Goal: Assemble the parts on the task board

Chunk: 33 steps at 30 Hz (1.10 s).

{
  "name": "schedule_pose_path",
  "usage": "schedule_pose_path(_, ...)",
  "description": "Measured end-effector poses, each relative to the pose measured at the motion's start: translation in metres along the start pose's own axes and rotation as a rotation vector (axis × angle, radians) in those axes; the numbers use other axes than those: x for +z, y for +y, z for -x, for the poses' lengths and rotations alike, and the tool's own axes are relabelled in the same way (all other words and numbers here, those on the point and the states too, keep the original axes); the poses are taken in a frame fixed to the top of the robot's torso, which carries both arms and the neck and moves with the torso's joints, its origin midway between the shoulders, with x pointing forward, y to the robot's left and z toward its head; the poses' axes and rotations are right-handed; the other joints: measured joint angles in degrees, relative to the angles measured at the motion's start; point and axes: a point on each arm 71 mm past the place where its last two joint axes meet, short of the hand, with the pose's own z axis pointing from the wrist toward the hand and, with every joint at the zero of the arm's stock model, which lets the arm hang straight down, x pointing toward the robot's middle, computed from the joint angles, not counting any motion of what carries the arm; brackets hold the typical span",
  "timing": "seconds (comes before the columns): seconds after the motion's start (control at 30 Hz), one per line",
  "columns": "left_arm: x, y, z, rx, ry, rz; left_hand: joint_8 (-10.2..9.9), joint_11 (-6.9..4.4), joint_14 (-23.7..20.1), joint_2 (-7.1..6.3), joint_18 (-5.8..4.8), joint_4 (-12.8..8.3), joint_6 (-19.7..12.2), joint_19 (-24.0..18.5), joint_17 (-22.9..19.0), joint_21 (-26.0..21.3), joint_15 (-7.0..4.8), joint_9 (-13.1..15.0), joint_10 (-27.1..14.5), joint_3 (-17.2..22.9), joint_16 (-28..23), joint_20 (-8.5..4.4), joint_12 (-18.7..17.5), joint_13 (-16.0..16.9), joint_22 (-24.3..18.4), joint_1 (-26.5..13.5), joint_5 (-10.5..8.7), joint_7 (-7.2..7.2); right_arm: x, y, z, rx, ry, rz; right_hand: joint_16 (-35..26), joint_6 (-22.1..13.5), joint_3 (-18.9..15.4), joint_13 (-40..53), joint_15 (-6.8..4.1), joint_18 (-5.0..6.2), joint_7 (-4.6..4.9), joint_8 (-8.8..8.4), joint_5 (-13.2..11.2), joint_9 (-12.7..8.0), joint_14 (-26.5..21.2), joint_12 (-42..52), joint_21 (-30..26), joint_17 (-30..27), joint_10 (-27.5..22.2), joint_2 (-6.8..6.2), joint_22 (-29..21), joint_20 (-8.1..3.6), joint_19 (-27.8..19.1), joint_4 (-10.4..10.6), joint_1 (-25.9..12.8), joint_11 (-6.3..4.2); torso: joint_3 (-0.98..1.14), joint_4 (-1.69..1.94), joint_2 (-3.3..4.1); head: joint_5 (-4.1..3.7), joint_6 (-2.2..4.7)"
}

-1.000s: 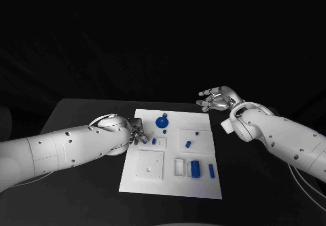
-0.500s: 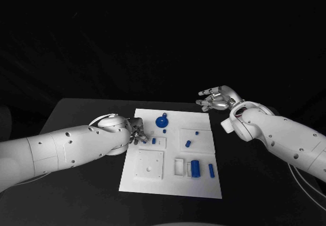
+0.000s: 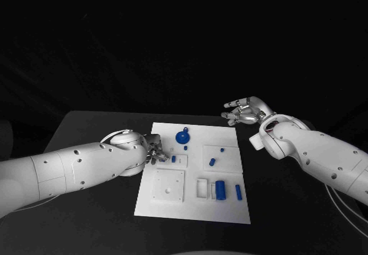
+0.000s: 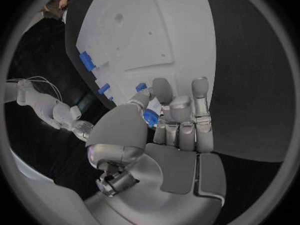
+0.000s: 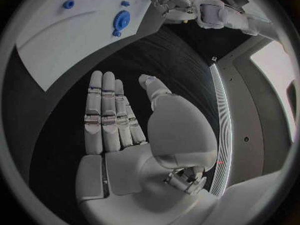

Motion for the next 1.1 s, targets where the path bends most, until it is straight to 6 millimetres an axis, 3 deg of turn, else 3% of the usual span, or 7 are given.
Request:
schedule_pose_path(0.33,0.001,0.002,0.001,-0.01,0.002,0.005,-0.1,-0.01,0.0,-0.41,0.0,0.6,0.6,0.2,-0.2,-0.2,0.0,-0.8,0.0,-0.3,0.0,-0.22,0.0,-0.1,0.0,-0.3,-0.31,-0.61,0.0,-0.001,0.0,0.0,0.0,-0.002,0.0,0.0,0.0,0.0,0.0,0.0,0.0,0.0,0.0,0.0,0.0,0.0,0.0,0.0,0.0,0.0,0.0,0.0,0.0,0.0,0.0,0.0,-0.01,-0.02,0.0,0.06,-0.02)
schedule_pose_path(0.37,0.001,0.003,0.001,-0.011,0.002,0.006,-0.2,-0.01,0.0,-0.58,0.0,0.8,1.2,0.2,-0.2,-0.2,0.0,-1.1,0.0,-0.5,0.0,-0.22,0.0,-0.1,0.0,-0.2,-0.32,-1.18,0.0,-0.001,0.0,0.0,0.0,-0.002,0.0,0.0,0.0,0.0,0.0,0.01,0.0,0.0,0.0,0.0,0.0,0.0,0.0,0.0,0.0,0.0,0.0,0.0,0.0,0.0,0.0,0.0,-0.01,-0.02,0.0,0.06,-0.02)
schedule_pose_path(0.43,0.002,0.004,0.001,-0.012,0.002,0.01,-0.4,-0.04,0.0,-1.11,0.0,1.1,6.9,0.2,-0.2,-0.2,0.0,-1.3,0.0,-0.8,0.0,-0.22,0.0,-0.1,0.0,-0.4,-0.77,-5.22,0.0,-0.001,0.0,0.0,0.0,-0.002,0.0,0.0,0.0,0.0,0.0,0.0,0.0,0.0,0.0,0.0,0.0,0.0,0.0,0.0,0.0,0.0,0.0,0.0,0.0,0.0,0.0,0.0,-0.01,-0.02,0.0,0.01,-0.03)
schedule_pose_path(0.53,0.002,0.005,0.0,-0.013,0.003,0.012,-0.2,-1.82,0.0,-1.47,0.0,1.9,8.1,0.2,-0.2,-0.2,-0.03,-0.8,-1.8,-1.6,0.0,-0.22,0.0,-0.1,0.0,-0.6,-3.39,-7.24,0.0,-0.001,0.0,0.0,0.0,-0.002,0.0,0.0,0.0,0.0,0.0,0.0,0.0,0.0,0.0,0.0,0.0,0.0,0.0,0.0,0.0,0.0,0.0,0.0,0.0,0.0,0.0,0.0,-0.01,-0.02,0.0,-0.02,-0.03)
schedule_pose_path(0.73,0.003,0.008,0.001,-0.016,0.001,0.019,-0.2,-2.1,0.0,-3.54,0.0,5.7,8.3,0.2,-0.4,-0.5,-0.03,-0.8,-2.1,-4.3,0.0,-0.22,0.0,-0.1,0.0,-0.5,-9.45,-8.26,0.0,-0.002,0.0,0.001,0.0,-0.003,0.0,0.0,0.0,0.0,0.0,0.0,0.0,0.0,0.2,0.0,0.0,0.0,0.0,-0.1,0.0,-0.23,0.0,0.22,-0.2,0.0,-0.2,0.0,-0.05,-0.01,0.0,-0.03,-0.03)
schedule_pose_path(0.87,0.003,0.01,0.0,-0.017,0.004,0.024,-0.2,-2.1,-0.2,-4.82,0.0,8.8,8.6,0.2,-0.4,-0.7,-0.22,-0.9,-2.1,-4.5,0.0,-0.22,0.0,-0.2,0.0,0.8,-10.09,-8.15,0.0,-0.002,0.0,0.001,0.001,-0.004,0.0,0.0,0.0,0.0,0.0,0.0,0.0,0.0,0.2,0.0,0.0,0.0,0.0,-0.1,0.0,-0.23,0.0,0.22,-0.2,0.0,-0.2,0.0,-0.07,0.0,0.01,-0.08,-0.03)
schedule_pose_path(1.1,0.003,0.012,-0.002,-0.018,0.007,0.029,-0.2,-2.1,-0.2,-6.65,0.0,12.1,8.6,0.4,-0.7,-0.9,-0.22,-0.9,-2.1,-4.3,0.0,-0.43,0.0,-0.3,0.0,1.6,-10.87,-8.15,0.0,-0.002,-0.001,0.001,0.002,-0.005,0.0,0.0,0.0,0.0,0.0,0.0,0.0,0.0,0.2,0.0,0.0,0.0,0.0,-0.1,0.0,-0.23,0.0,0.22,-0.2,0.0,-0.2,0.0,-0.07,-0.01,0.01,-0.09,-0.03)
